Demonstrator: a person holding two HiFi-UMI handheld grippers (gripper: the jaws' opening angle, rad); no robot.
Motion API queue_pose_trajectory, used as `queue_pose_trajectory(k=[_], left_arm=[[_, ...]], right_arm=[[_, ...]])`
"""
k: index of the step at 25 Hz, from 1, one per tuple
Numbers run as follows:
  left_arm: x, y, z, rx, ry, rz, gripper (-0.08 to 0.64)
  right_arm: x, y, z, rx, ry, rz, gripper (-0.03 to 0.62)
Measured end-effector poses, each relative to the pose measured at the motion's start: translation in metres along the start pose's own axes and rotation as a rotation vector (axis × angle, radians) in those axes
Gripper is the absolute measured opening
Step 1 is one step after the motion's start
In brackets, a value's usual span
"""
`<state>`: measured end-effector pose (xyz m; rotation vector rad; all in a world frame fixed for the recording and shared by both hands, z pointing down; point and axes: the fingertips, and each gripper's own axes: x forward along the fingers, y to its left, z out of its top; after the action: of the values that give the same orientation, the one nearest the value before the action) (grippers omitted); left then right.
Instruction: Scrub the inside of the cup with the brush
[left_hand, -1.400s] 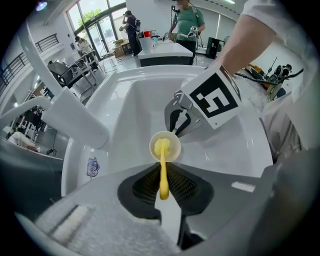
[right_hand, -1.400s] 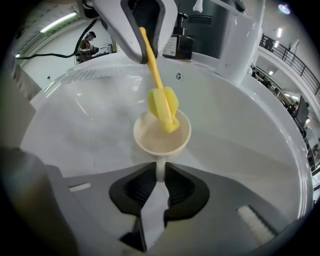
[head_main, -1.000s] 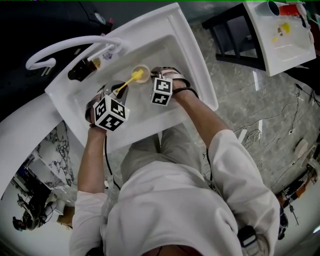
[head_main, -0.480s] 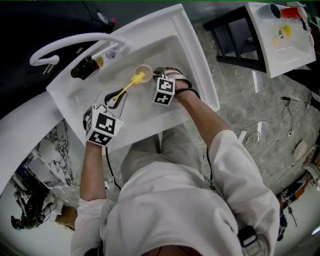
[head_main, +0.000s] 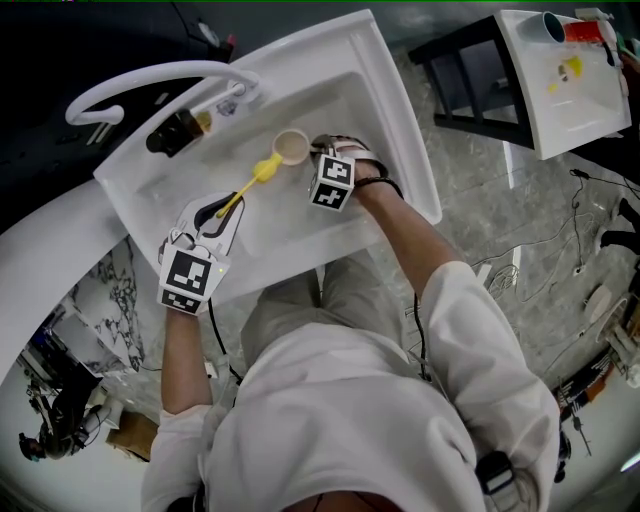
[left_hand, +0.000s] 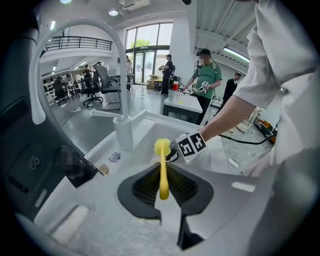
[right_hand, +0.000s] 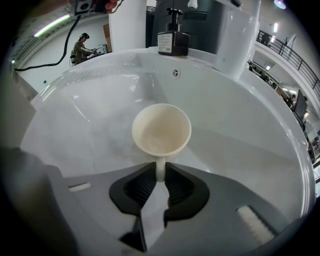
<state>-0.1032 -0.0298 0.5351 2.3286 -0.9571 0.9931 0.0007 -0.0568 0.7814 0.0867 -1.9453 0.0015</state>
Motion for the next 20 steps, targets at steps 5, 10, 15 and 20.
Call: queue_pose_trajectory(k=[5,10,15,20], left_arm=[[-0.014,-0.001,0.007,-0.02,-0.072,0.003,0.041],[-0.03,-0.004,0.012,-0.055,-0.157,-0.008,0.04],[-0.032,-0.002,0.007,-0.068,-0.165,-0.01,0.041],[-0.034,0.001,0.008,-0.064,-0.172,-0.01,0.041]], right_arm=[[0.0,0.001,0.0,0.009,0.0,0.002,0.051],[0.0,0.001,0.001,0.017,0.003,0.003,0.052],[0.001,0.001,0.001,0.026,0.007,0.003,0.052],[-0.001,-0.004,0.006,0.029,-0.004,-0.024,0.055]])
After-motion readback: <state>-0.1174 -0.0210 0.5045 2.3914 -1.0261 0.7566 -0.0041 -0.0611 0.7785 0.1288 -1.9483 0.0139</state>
